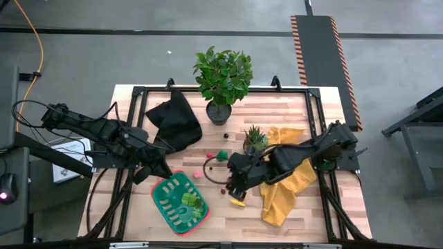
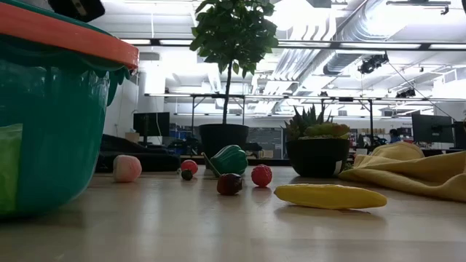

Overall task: Pick and placing Produce into tupperware
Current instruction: Put the green bell pepper into the blue basket

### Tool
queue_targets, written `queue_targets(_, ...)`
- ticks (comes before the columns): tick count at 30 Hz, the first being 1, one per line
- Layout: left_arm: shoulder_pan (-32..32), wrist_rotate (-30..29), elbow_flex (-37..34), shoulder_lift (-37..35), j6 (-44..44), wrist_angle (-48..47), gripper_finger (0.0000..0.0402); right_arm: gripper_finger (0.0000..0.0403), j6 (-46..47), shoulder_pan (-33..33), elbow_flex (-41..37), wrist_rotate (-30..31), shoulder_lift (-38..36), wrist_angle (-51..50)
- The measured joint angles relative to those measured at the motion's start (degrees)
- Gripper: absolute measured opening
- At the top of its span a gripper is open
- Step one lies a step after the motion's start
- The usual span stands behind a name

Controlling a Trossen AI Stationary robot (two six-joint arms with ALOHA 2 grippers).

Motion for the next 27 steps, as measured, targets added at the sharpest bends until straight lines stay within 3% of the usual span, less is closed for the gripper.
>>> queue_targets(5, 0.0, -1.1, 0.0, 0.0, 0.0, 3.7, 0.0062, 0.0188, 2.0, 0.5, -1.3, 4.8, -5.7, -5.2)
queue_targets(10, 0.0, -5.1, 0.0, 0.0, 0.0, 4.6, 0.0062, 0.0188, 7.7, 2.1, -11.9, 8.3, -15.7, -2.9)
queue_targets(19, 0.0, -12.1, 0.0, 0.0, 0.0, 9.3, 0.0062, 0.0188, 16.3, 4.2, -39.8, 9.0, -33.1, 23.0)
queue_targets(27, 0.0, -26.1, 0.0, 1.1, 0.7, 10.1, 0.0063, 0.0188, 20.8, 3.4, -56.1, 3.7, -35.5, 38.4)
